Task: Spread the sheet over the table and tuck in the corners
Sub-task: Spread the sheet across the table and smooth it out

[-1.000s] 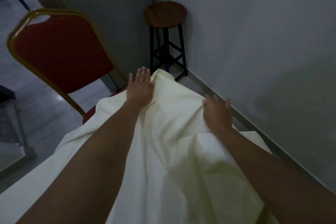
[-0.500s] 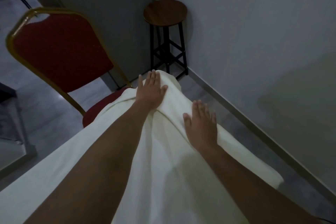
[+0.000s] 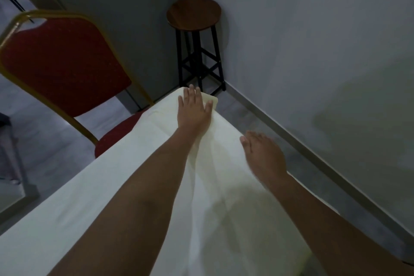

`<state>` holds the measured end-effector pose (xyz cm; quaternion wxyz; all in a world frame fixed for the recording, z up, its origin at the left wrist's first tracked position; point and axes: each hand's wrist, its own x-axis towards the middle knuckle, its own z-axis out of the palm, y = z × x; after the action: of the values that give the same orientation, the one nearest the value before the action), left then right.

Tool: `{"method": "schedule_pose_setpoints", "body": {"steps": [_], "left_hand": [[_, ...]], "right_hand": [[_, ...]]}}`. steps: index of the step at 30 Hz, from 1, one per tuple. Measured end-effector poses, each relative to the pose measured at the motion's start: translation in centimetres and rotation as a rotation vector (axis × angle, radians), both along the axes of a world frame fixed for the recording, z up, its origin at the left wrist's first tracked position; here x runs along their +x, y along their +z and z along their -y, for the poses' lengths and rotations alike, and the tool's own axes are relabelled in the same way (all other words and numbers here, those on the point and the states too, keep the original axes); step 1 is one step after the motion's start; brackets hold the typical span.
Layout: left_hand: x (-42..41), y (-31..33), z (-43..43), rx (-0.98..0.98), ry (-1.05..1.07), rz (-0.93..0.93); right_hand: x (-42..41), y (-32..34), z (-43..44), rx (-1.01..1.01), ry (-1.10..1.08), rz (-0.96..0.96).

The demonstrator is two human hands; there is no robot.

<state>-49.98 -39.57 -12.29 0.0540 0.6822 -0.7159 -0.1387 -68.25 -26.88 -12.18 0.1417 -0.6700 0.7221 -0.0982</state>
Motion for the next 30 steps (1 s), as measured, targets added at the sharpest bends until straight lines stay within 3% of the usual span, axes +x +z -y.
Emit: {"method": "schedule_pose_setpoints", "body": {"steps": [6,14,19,25,30], "left_hand": [[-1.3,0.2,0.3,0.045,-0.100,0.102],[-3.7,0.8,-6.4,-0.044,-0.143,0.039],[-7.6,-0.3,-13.8,-0.019,-0.270,-0.072],[-8.4,0.4,-12.2,0.064,-0.275,0.005],[-9.6,0.5,-15.3,0.042,-0.254,0.010]], "right_hand": [[-2.8,-0.3,-3.9,0.023,-0.059,-0.025],[-4.7,0.7,-10.4,-0.080,-0.156,-0.049],[-4.3,-0.2,-15.7,-0.008,-0.275,-0.132],[-7.8,-0.5,-15.6,-0.059,-0.127,-0.100],[-8.6,-0.9,-16.8,-0.023,-0.158,-0.009]]}}
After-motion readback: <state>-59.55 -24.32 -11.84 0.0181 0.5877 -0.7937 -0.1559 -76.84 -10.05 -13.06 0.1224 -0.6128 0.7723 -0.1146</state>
